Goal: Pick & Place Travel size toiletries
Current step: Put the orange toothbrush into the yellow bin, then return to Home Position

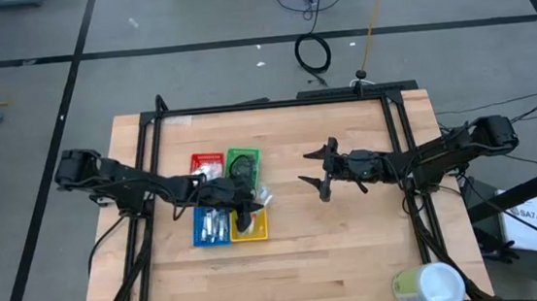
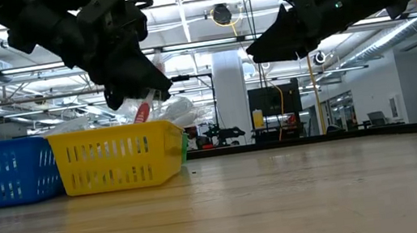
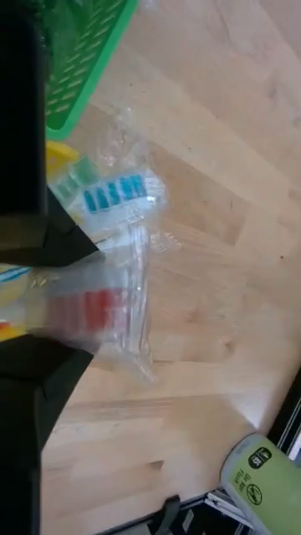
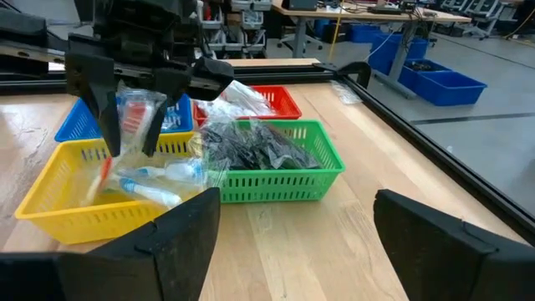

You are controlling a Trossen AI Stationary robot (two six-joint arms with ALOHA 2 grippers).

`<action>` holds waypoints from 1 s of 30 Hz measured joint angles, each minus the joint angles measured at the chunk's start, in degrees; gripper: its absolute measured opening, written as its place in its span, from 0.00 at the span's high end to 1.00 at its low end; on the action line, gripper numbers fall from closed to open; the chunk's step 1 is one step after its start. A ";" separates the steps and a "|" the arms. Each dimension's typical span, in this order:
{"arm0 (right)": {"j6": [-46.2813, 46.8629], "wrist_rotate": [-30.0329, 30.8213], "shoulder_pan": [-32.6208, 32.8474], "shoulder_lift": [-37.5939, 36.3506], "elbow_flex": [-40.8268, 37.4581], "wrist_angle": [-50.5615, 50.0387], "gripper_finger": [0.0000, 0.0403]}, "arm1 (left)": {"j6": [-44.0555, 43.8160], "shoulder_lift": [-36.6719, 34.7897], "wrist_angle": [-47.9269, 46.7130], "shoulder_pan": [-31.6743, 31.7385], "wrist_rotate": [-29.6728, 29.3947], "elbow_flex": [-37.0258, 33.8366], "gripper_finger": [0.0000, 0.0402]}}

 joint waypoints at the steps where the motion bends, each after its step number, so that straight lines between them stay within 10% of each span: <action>1: -0.01 -0.02 0.00 0.00 0.00 -0.03 0.26 | -0.36 -0.49 -0.33 0.12 0.37 -0.02 0.71; 18: 2.15 -0.34 0.17 -0.10 0.00 -0.74 0.25 | 5.47 -23.08 -14.09 7.20 14.32 0.07 0.18; 30: -2.10 -0.10 0.15 -18.00 0.00 -10.79 0.25 | 18.30 -59.49 -42.81 8.17 -2.23 -3.60 0.13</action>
